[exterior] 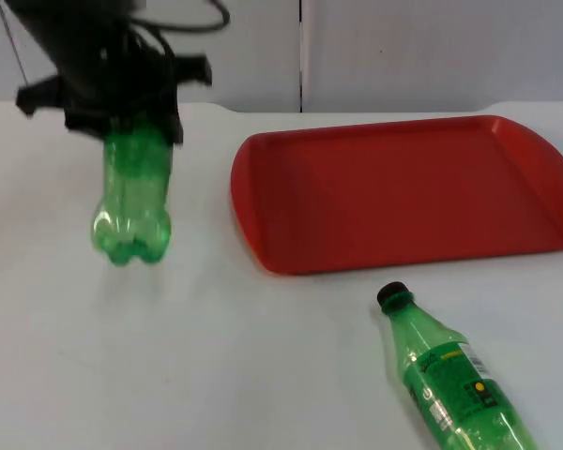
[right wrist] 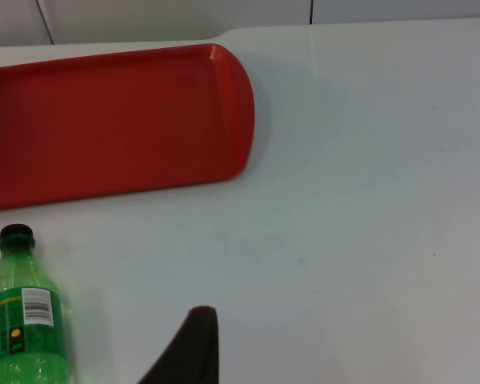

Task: Place the bottle upright on the tray.

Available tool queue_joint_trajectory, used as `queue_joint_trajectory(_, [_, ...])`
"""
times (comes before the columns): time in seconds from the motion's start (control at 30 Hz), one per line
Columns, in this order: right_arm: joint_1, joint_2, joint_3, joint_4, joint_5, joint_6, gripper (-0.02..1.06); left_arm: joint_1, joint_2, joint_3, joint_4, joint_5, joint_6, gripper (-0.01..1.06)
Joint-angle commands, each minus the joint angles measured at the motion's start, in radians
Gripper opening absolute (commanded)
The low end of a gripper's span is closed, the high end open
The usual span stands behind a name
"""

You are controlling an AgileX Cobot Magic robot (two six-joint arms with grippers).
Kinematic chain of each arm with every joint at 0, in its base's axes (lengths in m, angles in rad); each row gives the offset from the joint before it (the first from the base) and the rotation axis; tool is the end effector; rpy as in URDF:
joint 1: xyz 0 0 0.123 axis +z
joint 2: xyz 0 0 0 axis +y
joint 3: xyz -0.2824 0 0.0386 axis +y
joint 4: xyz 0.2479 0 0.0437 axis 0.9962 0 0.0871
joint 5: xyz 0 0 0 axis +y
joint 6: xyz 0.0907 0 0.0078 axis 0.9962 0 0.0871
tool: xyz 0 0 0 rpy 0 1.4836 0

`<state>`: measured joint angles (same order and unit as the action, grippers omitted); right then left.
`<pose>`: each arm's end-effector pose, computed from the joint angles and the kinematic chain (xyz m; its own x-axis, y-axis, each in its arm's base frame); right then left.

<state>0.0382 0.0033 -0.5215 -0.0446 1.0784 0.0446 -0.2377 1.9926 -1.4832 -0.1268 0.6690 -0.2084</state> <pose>-0.0075 -0.0039 0.2818 -0.4548 0.0061 -0.8906 0.0075 1.0000 0.0030 0.4169 -0.1084 0.2017 -0.9019 -0.0925 -0.4219 -0.0035 0.9783 -0.2071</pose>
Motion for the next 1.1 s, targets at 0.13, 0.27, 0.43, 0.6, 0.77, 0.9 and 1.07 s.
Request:
queue_joint_trajectory(0.13, [-0.008, -0.003, 0.007, 0.003, -0.001, 0.001, 1.05, -0.006, -0.160, 0.003, -0.020, -0.074, 0.026, 0.00])
queue_joint_trajectory(0.27, [-0.008, -0.003, 0.007, 0.003, -0.001, 0.001, 1.05, -0.007, -0.279, 0.010, -0.020, -0.103, 0.056, 0.00])
queue_joint_trajectory(0.43, [-0.008, -0.003, 0.007, 0.003, -0.001, 0.001, 1.05, -0.012, -0.369, 0.013, -0.021, -0.109, 0.091, 0.00])
queue_joint_trajectory(0.6, [-0.008, -0.003, 0.007, 0.003, -0.001, 0.001, 1.05, -0.056, -0.449, 0.050, -0.022, -0.188, 0.147, 0.00])
queue_joint_trajectory(0.77, [-0.008, -0.003, 0.007, 0.003, -0.001, 0.001, 1.05, -0.105, -0.547, 0.175, -0.022, -0.364, 0.147, 0.00])
queue_joint_trajectory(0.9, [-0.008, -0.003, 0.007, 0.003, -0.001, 0.001, 1.05, -0.123, -0.650, 0.338, -0.018, -0.553, 0.147, 0.00])
queue_joint_trajectory(1.07, [-0.008, -0.003, 0.007, 0.003, -0.001, 0.001, 1.05, -0.123, -0.719, 0.491, -0.008, -0.729, 0.148, 0.00])
